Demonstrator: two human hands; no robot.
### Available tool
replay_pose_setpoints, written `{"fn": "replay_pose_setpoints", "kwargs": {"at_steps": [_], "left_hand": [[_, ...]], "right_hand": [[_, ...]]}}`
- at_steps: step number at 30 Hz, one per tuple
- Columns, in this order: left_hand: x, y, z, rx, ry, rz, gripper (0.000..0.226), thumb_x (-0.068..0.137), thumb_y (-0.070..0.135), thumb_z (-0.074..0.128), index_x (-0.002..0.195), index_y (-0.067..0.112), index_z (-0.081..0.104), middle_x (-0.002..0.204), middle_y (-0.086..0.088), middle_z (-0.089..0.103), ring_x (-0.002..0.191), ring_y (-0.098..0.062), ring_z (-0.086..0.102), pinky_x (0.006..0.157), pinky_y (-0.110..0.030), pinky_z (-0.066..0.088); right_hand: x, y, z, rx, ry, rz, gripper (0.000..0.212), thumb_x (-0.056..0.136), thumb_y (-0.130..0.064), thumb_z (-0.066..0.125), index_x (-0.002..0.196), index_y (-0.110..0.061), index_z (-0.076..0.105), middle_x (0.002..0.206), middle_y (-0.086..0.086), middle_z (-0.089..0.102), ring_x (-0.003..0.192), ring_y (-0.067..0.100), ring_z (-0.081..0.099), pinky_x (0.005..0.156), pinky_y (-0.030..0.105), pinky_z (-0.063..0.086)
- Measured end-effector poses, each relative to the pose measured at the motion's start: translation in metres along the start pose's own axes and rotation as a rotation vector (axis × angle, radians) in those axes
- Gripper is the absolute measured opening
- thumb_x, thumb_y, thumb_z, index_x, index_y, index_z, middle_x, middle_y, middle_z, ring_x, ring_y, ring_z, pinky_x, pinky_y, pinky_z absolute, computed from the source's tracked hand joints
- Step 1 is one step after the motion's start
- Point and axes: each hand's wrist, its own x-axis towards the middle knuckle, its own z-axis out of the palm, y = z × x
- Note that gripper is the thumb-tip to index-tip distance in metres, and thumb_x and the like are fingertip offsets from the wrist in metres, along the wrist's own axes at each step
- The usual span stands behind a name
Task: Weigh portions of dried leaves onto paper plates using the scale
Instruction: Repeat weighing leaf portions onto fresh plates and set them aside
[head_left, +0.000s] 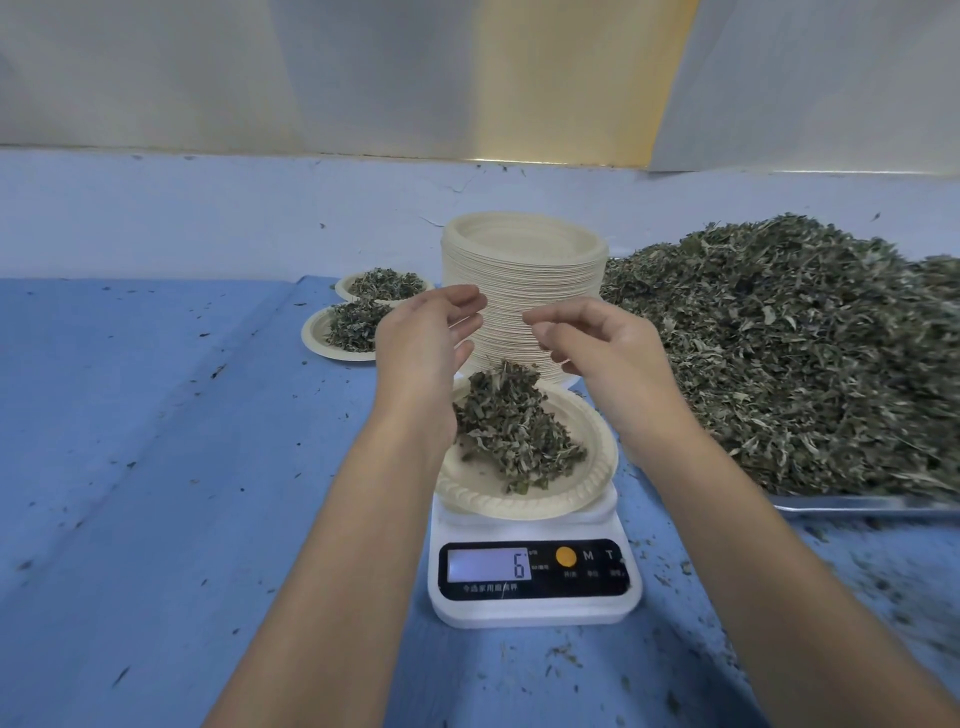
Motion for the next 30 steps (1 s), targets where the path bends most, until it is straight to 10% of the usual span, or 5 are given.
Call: {"fn": "replay_pose_setpoints", "kwargs": {"at_steps": [20, 30], "left_hand": [[-0.011, 0.003, 0.019, -0.157, -0.147, 0.052, 0.026, 0.089, -0.001, 0.042, 0.083, 0.007, 0.066, 0.074, -0.004, 0.071, 0.072, -0.015, 0.067, 0.073, -0.026, 0.056], [-0.025, -0.009, 0.048, -0.15, -0.277, -0.029, 0.027, 0.091, -0.004, 0.04, 0.081, 0.004, 0.064, 0.069, -0.006, 0.069, 0.07, -0.017, 0.066, 0.071, -0.025, 0.055]], "right_hand": [[0.002, 0.008, 0.001, -0.077, 0.038, -0.018, 0.028, 0.083, -0.003, 0.065, 0.079, -0.031, 0.068, 0.059, -0.015, 0.056, 0.062, 0.002, 0.053, 0.066, 0.018, 0.045], [0.011, 0.009, -0.035, -0.056, 0.112, 0.032, 0.022, 0.085, 0.002, 0.058, 0.09, -0.015, 0.071, 0.087, 0.009, 0.071, 0.074, 0.006, 0.061, 0.069, 0.021, 0.051]]}}
